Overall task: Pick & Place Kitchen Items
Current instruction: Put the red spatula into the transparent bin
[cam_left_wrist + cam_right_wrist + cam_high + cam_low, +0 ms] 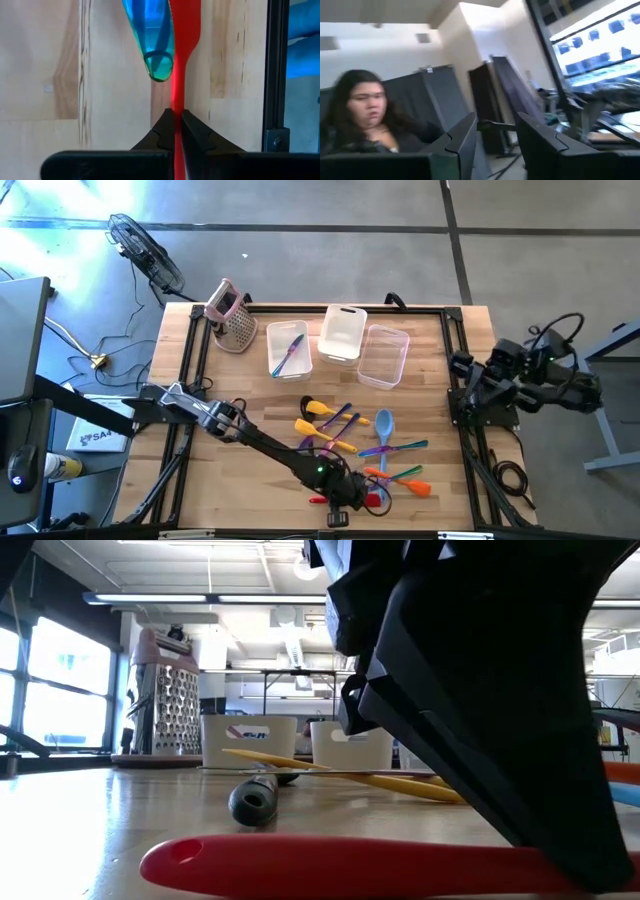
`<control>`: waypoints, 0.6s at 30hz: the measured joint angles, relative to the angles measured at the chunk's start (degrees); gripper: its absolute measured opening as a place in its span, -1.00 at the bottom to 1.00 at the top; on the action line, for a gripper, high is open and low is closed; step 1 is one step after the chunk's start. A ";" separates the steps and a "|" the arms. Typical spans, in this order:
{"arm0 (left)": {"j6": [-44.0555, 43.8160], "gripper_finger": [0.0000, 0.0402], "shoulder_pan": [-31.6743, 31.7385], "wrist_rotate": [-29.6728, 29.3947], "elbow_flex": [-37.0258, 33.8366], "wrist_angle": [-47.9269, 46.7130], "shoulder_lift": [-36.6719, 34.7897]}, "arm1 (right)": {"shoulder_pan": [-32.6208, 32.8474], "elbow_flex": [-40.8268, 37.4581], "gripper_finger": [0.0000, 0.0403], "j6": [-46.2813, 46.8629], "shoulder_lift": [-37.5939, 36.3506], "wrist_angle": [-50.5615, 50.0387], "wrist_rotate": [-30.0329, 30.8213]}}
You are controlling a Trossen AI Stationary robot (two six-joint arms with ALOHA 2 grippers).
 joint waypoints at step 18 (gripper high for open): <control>-3.33 -0.99 -0.45 -0.83 4.63 -3.07 0.63 | 30.46 22.84 -0.47 -28.85 20.92 -32.11 14.60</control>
